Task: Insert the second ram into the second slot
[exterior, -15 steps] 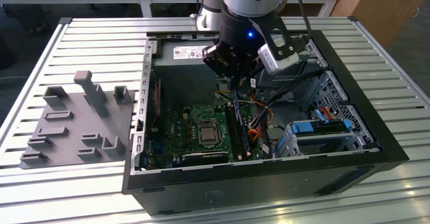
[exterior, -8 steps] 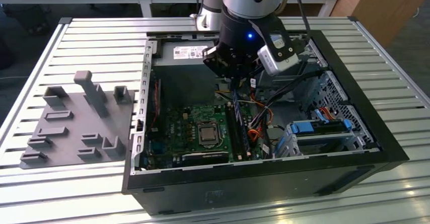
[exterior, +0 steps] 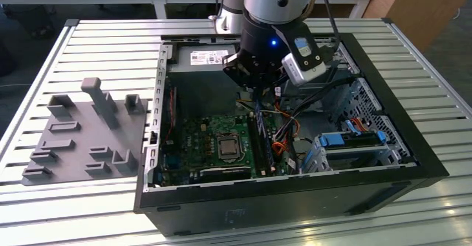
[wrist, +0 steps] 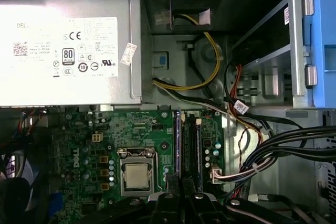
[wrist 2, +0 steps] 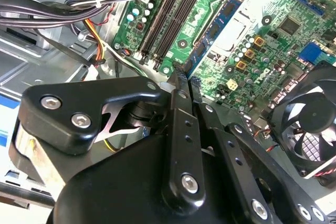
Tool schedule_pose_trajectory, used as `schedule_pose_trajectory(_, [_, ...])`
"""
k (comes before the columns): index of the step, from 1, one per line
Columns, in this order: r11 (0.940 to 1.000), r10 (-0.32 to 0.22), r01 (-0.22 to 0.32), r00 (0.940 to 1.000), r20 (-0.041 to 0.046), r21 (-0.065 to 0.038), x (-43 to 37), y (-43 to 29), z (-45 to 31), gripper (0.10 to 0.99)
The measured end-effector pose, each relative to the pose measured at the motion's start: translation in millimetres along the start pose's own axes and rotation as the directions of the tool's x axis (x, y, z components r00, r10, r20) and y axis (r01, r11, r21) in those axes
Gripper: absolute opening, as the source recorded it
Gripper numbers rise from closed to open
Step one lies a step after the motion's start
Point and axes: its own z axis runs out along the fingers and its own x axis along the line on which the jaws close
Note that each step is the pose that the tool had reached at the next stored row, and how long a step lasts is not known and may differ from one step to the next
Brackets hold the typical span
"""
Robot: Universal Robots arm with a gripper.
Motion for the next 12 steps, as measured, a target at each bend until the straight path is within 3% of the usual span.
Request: schedule_pose_trajectory(12, [1.0,-0.007,0.007,1.0,-0.0048,-0.004,-1.3,-2.8,13.0,0.137])
